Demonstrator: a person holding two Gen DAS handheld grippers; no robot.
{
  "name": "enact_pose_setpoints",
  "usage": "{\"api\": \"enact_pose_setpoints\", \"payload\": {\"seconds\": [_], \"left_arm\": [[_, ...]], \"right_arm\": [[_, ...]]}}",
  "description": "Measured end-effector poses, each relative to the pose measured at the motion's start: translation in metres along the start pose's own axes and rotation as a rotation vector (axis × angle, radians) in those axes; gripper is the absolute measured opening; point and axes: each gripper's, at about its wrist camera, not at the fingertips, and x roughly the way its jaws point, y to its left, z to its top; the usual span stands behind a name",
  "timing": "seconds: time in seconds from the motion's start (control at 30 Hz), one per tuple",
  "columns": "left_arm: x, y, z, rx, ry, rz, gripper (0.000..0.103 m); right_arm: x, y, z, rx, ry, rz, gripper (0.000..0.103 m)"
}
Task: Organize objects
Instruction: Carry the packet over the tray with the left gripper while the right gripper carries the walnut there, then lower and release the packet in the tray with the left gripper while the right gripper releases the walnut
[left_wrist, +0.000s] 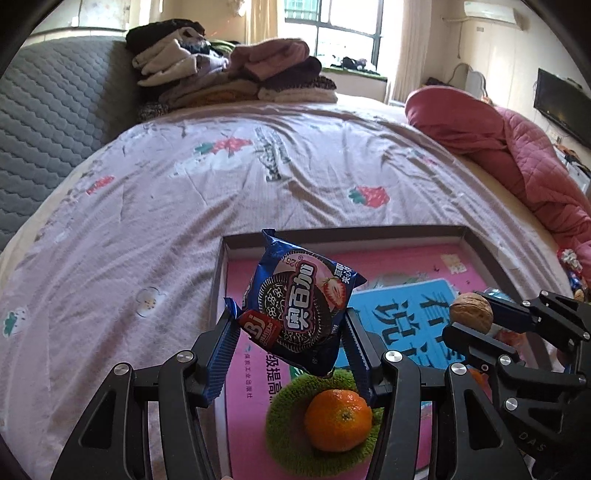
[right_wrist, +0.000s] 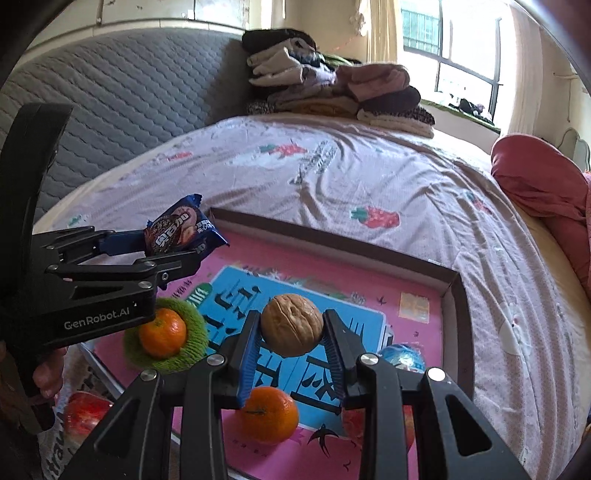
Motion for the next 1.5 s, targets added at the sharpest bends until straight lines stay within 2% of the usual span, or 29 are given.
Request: {"api": "enact_pose_setpoints", "payload": {"seconds": [0.27, 0.57, 1.17, 1.37, 1.5], "left_arm": [[0.013, -0.005, -0.005, 0.019, 0.05, -0.015, 0.057], [0.029, -0.006, -0.008, 0.025, 0.124, -0.021, 0.057], [0.026, -0.001, -0.009, 0.011, 0.136, -0.032, 0.059], [0.022, -0.001, -0.009, 0.013, 0.13, -0.045, 0.06], [0.021, -0.003, -0.009, 0.02, 0.124, -0.05, 0.064]], "right_arm": [[0.023, 0.003, -0.002, -0.014, 0.096, -0.023, 0.034], [0.028, 0.005, 0.001, -0.043, 0.119, -0.066, 0.034], [0.035, 0.007, 0.006, -0.06, 0.192, -0.09, 0.034], [0.026, 0.007, 0.008, -0.053, 0.174, -0.1, 0.038], [0.015, 0.004, 0.01, -0.034, 0.149, -0.1, 0.038]]}}
